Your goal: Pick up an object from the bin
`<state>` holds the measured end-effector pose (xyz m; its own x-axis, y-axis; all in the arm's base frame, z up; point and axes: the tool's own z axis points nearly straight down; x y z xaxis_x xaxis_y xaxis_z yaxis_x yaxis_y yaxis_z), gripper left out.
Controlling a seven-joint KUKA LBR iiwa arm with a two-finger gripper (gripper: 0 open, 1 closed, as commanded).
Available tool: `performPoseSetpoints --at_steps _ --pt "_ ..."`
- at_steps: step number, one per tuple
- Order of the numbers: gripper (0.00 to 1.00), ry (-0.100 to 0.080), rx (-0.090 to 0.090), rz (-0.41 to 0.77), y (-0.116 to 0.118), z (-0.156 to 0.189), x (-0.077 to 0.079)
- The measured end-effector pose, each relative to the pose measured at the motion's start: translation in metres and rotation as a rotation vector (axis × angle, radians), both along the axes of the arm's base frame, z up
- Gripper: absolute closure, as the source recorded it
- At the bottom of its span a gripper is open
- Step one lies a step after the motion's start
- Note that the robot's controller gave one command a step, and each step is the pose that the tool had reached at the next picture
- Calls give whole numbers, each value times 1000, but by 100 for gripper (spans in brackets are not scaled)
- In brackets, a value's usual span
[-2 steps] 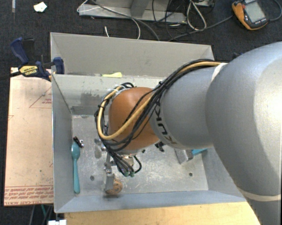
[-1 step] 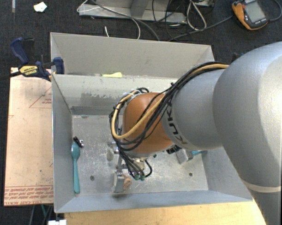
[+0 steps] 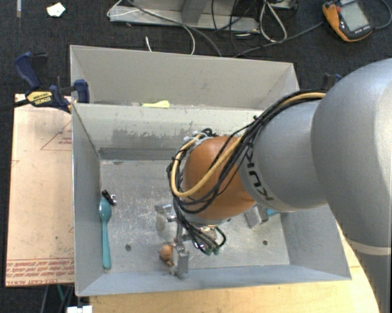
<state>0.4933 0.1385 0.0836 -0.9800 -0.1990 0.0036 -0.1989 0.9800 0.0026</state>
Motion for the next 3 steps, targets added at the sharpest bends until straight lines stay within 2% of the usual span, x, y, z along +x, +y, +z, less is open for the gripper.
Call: performPoseSetpoints --at_steps 1,2,3 --pt "0 -16 4 157 -27 -4 -1" --pt "0 -15 3 -133 -39 -8 -5" --pt "0 -21 6 -56 -19 -11 -2"
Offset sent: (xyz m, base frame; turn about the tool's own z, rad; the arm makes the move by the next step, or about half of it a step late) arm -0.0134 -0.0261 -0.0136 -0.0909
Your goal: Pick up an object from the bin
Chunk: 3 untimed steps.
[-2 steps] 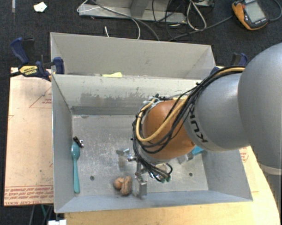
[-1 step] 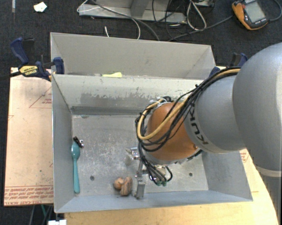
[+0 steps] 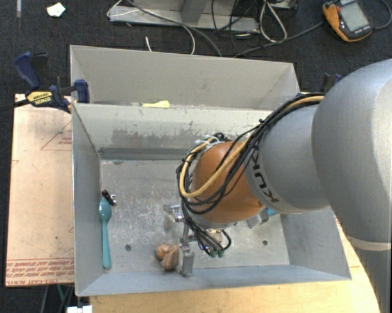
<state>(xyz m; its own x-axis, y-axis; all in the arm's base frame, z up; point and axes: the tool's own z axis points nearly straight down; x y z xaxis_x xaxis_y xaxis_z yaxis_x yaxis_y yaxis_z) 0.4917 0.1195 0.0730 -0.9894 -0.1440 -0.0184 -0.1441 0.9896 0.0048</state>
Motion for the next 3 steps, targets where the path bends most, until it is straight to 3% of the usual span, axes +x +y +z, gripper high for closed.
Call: performPoseSetpoints --at_steps 1,2,3 --pt "100 1 -1 52 4 -2 -5" --pt "0 -12 1 50 4 -1 -2" --pt "0 -12 1 50 4 -1 -2"
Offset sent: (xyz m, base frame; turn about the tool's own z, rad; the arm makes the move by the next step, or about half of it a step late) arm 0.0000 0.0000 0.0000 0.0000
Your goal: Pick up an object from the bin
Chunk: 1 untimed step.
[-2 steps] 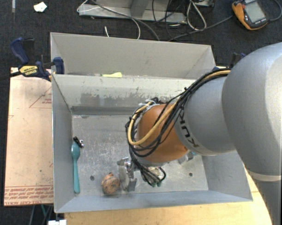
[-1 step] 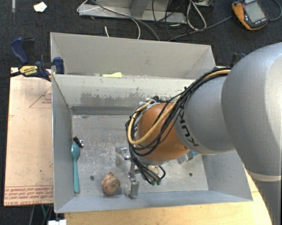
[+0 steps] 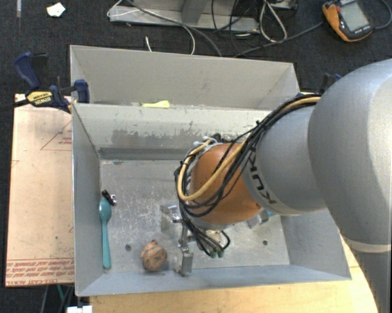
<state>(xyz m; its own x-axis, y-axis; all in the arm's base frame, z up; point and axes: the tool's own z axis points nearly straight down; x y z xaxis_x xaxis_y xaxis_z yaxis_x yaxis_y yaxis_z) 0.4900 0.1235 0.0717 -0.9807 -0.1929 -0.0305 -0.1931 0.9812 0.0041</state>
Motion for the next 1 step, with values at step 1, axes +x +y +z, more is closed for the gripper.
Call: performPoseSetpoints --at_steps 1 --pt "0 10 0 -101 18 34 -3"
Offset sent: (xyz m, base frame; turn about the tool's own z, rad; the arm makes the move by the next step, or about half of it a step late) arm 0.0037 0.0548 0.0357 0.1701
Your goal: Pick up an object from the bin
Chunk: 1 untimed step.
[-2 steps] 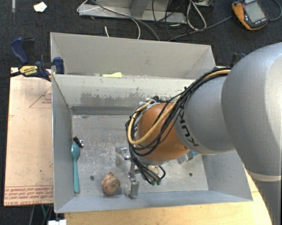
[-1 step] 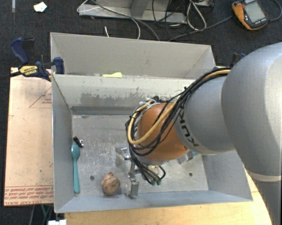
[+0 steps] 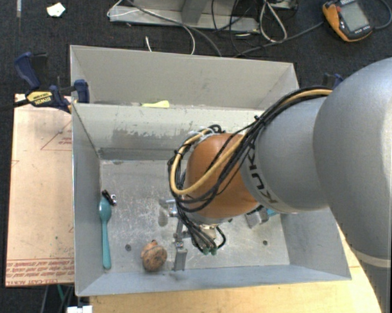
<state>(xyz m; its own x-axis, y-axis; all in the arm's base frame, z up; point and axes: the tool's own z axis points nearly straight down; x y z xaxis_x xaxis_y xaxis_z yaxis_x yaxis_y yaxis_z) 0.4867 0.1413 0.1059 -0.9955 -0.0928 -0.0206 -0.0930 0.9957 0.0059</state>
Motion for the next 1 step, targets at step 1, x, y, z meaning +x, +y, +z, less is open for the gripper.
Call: performPoseSetpoints --at_steps 1 --pt "0 -9 6 -65 40 1 8"
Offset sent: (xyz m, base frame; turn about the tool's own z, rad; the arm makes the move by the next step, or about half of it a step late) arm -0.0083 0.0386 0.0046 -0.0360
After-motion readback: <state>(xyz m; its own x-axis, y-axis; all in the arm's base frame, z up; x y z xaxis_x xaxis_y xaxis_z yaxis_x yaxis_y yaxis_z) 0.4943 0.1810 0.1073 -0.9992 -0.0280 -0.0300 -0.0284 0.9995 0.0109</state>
